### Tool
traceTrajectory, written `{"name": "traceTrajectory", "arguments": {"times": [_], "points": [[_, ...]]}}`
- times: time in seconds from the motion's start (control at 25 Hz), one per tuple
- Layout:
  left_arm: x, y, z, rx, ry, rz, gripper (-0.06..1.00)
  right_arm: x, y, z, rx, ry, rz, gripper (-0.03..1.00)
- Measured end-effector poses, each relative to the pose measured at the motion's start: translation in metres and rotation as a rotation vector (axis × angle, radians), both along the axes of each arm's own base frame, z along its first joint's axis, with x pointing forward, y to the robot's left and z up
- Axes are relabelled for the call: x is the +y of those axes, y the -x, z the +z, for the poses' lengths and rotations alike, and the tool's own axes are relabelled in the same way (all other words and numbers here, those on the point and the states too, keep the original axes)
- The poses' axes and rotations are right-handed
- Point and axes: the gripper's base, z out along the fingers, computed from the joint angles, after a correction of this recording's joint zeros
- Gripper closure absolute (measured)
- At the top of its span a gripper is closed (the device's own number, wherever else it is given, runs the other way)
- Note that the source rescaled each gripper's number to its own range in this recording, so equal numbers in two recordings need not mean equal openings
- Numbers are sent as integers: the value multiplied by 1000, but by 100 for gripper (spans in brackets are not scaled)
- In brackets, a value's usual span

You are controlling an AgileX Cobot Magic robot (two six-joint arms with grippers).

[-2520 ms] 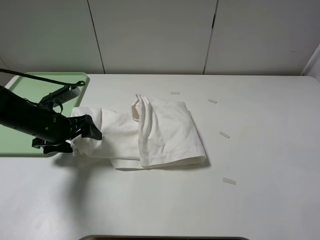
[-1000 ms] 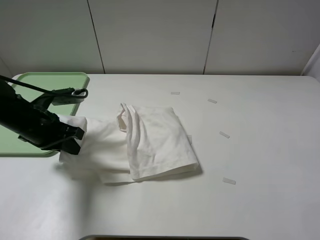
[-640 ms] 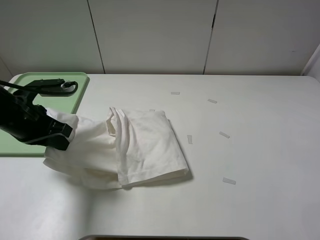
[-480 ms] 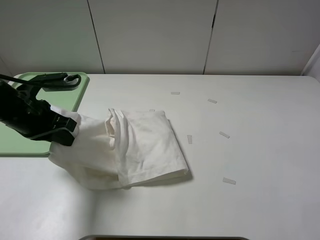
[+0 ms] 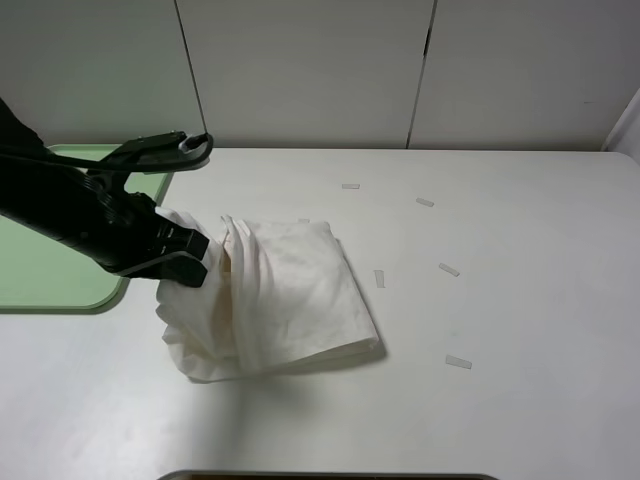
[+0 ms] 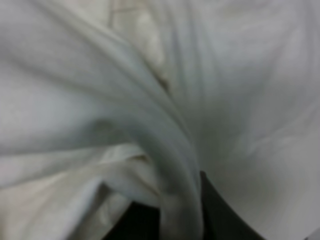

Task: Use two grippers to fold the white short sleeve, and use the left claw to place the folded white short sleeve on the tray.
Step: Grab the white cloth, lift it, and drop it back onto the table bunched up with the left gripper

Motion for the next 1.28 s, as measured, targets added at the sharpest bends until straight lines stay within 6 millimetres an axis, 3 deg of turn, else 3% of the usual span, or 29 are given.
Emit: {"name": "traceTrajectory", "arguments": {"times": [0.32, 0.6, 0.72, 1.04, 1.28], "points": [[-35, 3, 14, -71, 62, -67, 83, 0, 0, 0, 0, 0, 0, -3], [-52, 2, 11, -100, 76, -62, 83, 0, 0, 0, 0, 0, 0, -3], [-58, -4, 6, -79, 83, -50, 83, 0, 0, 0, 0, 0, 0, -3], [-104, -29, -27, -42, 77, -66, 83, 0, 0, 0, 0, 0, 0, -3], [-133, -30, -40, -74, 74, -84, 82, 0, 0, 0, 0, 0, 0, -3]]}}
